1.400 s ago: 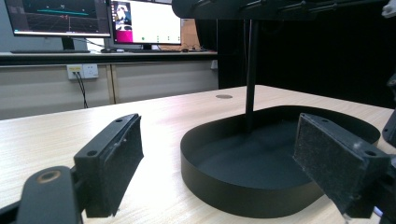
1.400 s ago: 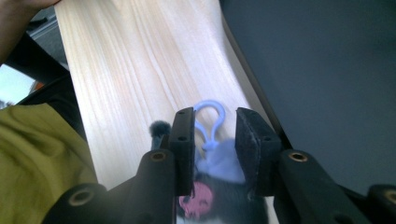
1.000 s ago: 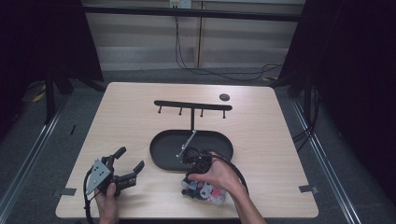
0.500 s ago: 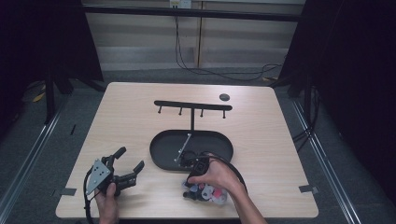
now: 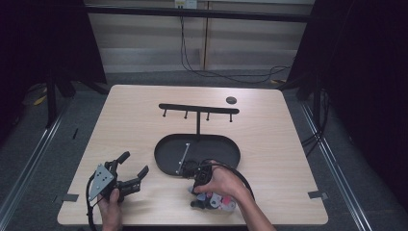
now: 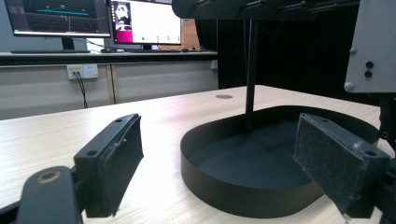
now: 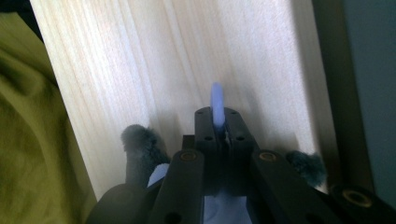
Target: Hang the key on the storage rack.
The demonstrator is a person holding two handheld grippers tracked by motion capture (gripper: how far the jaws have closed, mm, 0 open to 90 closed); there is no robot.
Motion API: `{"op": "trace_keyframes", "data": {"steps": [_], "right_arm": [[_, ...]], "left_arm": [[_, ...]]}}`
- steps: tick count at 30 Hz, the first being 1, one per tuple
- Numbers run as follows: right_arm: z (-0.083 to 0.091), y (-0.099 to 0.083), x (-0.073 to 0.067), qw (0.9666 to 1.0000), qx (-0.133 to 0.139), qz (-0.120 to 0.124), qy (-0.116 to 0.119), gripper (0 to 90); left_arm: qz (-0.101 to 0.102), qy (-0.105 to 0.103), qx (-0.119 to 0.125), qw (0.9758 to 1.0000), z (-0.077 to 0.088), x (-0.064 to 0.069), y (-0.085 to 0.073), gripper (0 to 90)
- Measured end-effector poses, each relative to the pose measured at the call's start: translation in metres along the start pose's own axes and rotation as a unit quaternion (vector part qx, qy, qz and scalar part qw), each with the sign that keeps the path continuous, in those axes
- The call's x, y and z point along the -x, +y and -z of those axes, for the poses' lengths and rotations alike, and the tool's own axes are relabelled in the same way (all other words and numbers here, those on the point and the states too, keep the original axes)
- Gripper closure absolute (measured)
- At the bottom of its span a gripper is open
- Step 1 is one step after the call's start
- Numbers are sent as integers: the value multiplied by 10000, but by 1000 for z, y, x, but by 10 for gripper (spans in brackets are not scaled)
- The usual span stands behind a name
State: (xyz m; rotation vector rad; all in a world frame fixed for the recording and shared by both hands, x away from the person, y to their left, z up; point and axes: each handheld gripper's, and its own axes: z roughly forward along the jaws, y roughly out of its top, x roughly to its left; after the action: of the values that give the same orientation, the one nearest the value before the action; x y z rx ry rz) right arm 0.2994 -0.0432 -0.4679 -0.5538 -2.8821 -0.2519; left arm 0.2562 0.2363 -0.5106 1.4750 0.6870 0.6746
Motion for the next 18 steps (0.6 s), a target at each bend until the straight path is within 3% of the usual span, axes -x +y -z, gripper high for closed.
{"op": "trace_keyframes", "data": {"steps": [8, 10, 12, 18], "right_arm": [[-2, 10, -10, 9988, -403, 172, -208, 870], [-2, 12, -9, 9987, -455, 93, -213, 872], [-2, 12, -6, 9992, -313, -165, -193, 874], [1, 9, 0, 9992, -201, -315, -146, 875]], "left_arm": [[4, 17, 5, 10000, 0, 0, 0, 153], [5, 17, 4, 10000, 0, 0, 0, 154], [10, 13, 0, 10000, 0, 0, 0, 153], [-2, -2, -7, 10000, 0, 0, 0, 153]]}}
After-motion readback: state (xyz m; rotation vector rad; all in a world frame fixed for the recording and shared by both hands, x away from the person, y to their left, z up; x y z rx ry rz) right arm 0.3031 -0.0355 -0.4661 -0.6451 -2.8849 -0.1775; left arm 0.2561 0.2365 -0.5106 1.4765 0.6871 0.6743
